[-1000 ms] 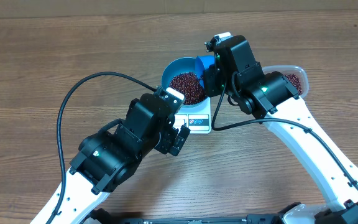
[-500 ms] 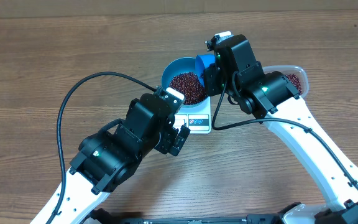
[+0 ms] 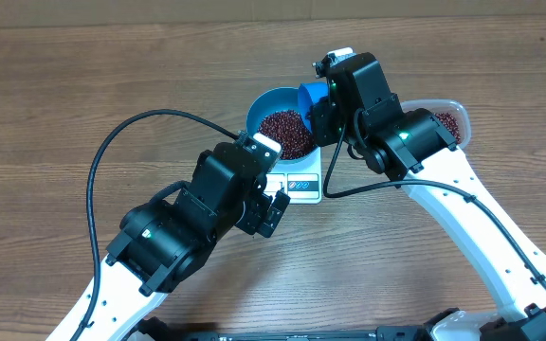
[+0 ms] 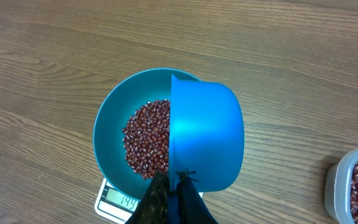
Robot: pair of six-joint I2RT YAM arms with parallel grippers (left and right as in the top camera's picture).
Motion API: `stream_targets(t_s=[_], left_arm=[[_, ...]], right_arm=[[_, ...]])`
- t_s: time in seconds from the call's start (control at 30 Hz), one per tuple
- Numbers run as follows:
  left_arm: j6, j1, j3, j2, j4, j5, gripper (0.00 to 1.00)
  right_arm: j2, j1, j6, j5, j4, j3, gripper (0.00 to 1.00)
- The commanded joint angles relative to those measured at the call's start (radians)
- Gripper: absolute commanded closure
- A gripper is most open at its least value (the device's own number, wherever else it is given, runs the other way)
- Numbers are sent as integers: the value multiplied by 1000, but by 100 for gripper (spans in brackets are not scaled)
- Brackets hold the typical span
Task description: Scoop item into bowl and weigh 150g on scale
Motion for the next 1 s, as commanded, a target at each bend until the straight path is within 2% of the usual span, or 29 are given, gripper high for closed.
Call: stream_targets(t_s=[0.0,0.5,0.97], left_arm=[[-14,2,-11,3,0,12,0],[-14,2,-11,3,0,12,1],[-14,2,-11,3,0,12,1]], right_arm=[[-13,-5,-3,10,3,18,96],[-13,-4,-4,10,-35,17,96],[-13,-4,-4,2,3,17,96]])
